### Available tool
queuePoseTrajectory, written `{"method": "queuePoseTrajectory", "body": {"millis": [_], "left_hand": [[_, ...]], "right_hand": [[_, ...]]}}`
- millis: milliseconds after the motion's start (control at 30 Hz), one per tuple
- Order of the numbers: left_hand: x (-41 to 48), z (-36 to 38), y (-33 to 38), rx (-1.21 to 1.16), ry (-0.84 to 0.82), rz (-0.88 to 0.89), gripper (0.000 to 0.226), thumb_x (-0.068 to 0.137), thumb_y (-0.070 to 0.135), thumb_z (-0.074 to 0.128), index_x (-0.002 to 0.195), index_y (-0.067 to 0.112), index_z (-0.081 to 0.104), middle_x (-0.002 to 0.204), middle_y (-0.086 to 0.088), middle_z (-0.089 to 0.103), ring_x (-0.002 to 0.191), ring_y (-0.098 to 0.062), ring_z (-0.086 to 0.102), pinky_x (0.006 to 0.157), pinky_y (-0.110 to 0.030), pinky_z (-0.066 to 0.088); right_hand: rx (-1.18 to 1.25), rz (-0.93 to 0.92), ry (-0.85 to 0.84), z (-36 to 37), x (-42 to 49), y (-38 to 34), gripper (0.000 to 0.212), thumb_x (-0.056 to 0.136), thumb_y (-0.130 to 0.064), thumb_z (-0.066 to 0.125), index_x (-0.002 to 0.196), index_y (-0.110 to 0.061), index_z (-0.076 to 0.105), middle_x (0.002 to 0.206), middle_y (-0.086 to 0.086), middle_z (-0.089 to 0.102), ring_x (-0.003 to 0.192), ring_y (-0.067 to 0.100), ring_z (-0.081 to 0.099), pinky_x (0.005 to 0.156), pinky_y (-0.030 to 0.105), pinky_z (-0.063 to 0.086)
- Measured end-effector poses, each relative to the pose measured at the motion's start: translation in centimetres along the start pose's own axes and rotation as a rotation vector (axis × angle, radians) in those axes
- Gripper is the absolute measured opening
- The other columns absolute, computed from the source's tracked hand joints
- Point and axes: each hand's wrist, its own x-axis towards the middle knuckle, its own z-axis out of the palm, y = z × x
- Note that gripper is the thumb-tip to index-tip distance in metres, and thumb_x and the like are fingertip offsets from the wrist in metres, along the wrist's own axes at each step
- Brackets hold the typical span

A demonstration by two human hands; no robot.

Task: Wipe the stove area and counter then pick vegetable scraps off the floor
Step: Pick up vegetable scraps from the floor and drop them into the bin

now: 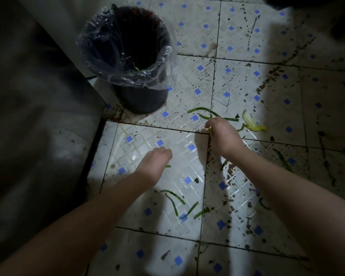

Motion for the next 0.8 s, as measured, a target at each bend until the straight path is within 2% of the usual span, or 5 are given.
{"method": "queuePoseTrajectory", "body": {"millis": [200, 333, 533, 667, 800], "left_hand": [[-0.7, -0.2, 0.3, 0.043, -0.060, 0.029, 0.016, 0.098, 0.013, 0.045, 0.110, 0.008, 0.054, 0.108, -0.009, 0.058, 0.098, -0.025, 0.054, 0.082, -0.031, 0.041], [-0.8, -0.2, 0.8, 0.095, -0.094, 0.038, 0.016, 0.098, 0.010, 0.044, 0.110, 0.006, 0.054, 0.111, -0.010, 0.057, 0.100, -0.025, 0.054, 0.083, -0.031, 0.041], [-0.8, -0.2, 1.4, 0.074, -0.101, 0.004, 0.016, 0.092, -0.003, 0.043, 0.103, 0.004, 0.053, 0.110, -0.013, 0.049, 0.098, -0.026, 0.051, 0.081, -0.031, 0.042], [-1.0, -0.2, 1.5, 0.087, -0.112, 0.019, 0.024, 0.089, -0.009, 0.043, 0.105, 0.005, 0.052, 0.110, -0.012, 0.052, 0.098, -0.024, 0.052, 0.078, -0.027, 0.040], [-1.4, -0.3, 1.9, 0.090, -0.146, 0.047, 0.022, 0.092, -0.006, 0.047, 0.111, 0.003, 0.051, 0.113, -0.013, 0.052, 0.101, -0.027, 0.054, 0.085, -0.032, 0.045]], "right_hand": [[-0.001, 0.011, -0.014, -0.6, -1.2, -0.2, 0.048, 0.079, 0.015, 0.050, 0.121, -0.009, 0.055, 0.119, 0.011, 0.054, 0.107, 0.030, 0.054, 0.082, 0.039, 0.049], [0.005, 0.024, -0.001, -1.2, -1.5, -0.2, 0.051, 0.080, 0.016, 0.049, 0.123, -0.010, 0.054, 0.123, 0.010, 0.053, 0.111, 0.029, 0.053, 0.086, 0.041, 0.049], [0.027, 0.037, 0.029, -1.4, -1.8, 0.1, 0.041, 0.086, 0.009, 0.050, 0.120, -0.011, 0.056, 0.122, 0.008, 0.055, 0.108, 0.027, 0.054, 0.086, 0.041, 0.050], [0.034, 0.040, 0.033, -1.7, -2.3, 0.3, 0.040, 0.085, 0.010, 0.052, 0.118, -0.011, 0.057, 0.119, 0.008, 0.055, 0.104, 0.026, 0.055, 0.084, 0.041, 0.051], [0.055, 0.045, 0.035, -1.9, -2.8, 0.0, 0.040, 0.086, 0.009, 0.051, 0.119, -0.011, 0.057, 0.119, 0.008, 0.055, 0.103, 0.026, 0.056, 0.085, 0.041, 0.051]]}}
